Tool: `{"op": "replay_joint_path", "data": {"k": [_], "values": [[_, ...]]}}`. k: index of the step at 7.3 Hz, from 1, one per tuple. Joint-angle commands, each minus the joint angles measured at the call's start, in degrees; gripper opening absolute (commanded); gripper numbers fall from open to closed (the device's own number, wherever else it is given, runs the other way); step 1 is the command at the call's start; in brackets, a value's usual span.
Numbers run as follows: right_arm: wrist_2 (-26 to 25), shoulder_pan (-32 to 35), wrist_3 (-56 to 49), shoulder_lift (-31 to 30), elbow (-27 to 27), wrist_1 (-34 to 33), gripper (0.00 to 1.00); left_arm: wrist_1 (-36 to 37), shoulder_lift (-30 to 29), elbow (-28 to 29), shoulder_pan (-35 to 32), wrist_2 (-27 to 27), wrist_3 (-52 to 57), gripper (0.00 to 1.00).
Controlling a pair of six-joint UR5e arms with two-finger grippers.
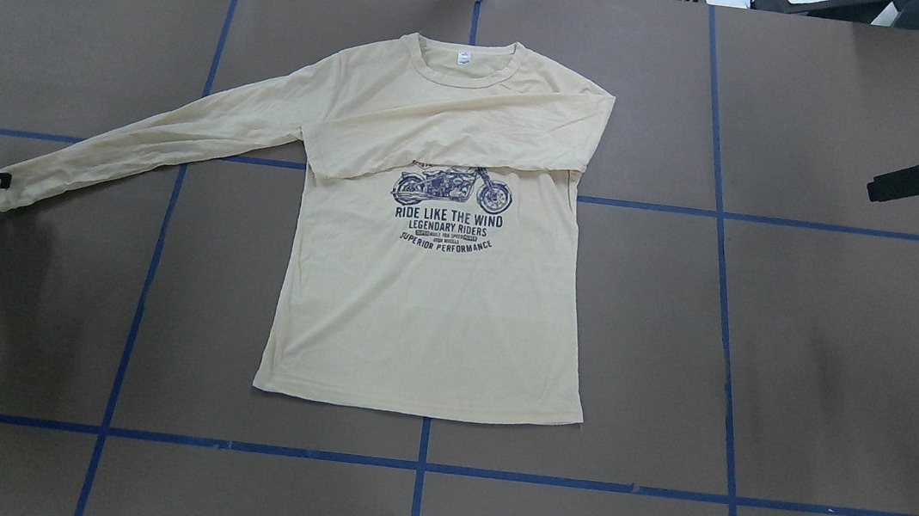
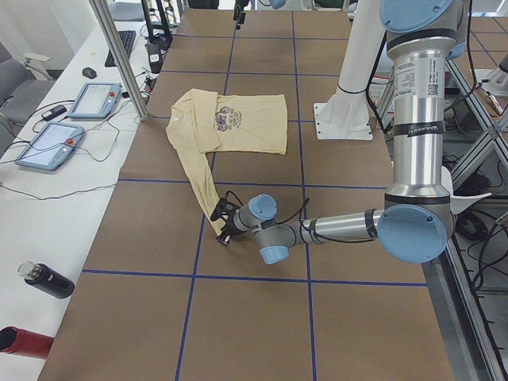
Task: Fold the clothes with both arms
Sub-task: 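Lower the left gripper to the cuff of the other sleeve and grasp it, then lift the cuff with the left gripper and fold the sleeve across the shirt front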
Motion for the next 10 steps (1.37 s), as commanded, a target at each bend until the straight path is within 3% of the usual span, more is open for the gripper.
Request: {"op": "replay_joint_path", "data": {"k": [1,3,4,5,6,8,10], "values": [[-0.01,0.00,0.00,0.09,-0.03,0.00,0.99,-0.47,0.00,-0.22,0.07,-0.03,-0.04,0.00],[-0.01,0.00,0.00,0.18,-0.11,0.00,0.99,-1.44,0.17,-2.05,-0.02,-1.77,0.39,0.00],[-0.01,0.00,0.00,0.26,-0.20,0.00,0.99,-0.83,0.61,-4.50,-0.54,-8.23,0.92,0.00],[-0.01,0.00,0.09,0.35,-0.38,0.00,0.99,0.04,0.53,-6.44,-1.85,-9.86,1.01,0.00],[-0.01,0.00,0.09,0.35,-0.55,0.00,0.99,5.71,-0.60,-9.42,-3.52,-11.35,1.01,0.00],[-0.09,0.00,0.09,0.44,-0.55,0.00,1.00,28.66,-6.90,-22.30,-3.71,-11.37,1.01,0.00],[-0.09,0.00,0.09,0.44,-0.64,0.00,1.00,53.20,-21.72,-28.24,-3.71,-11.19,0.49,0.00]]}}
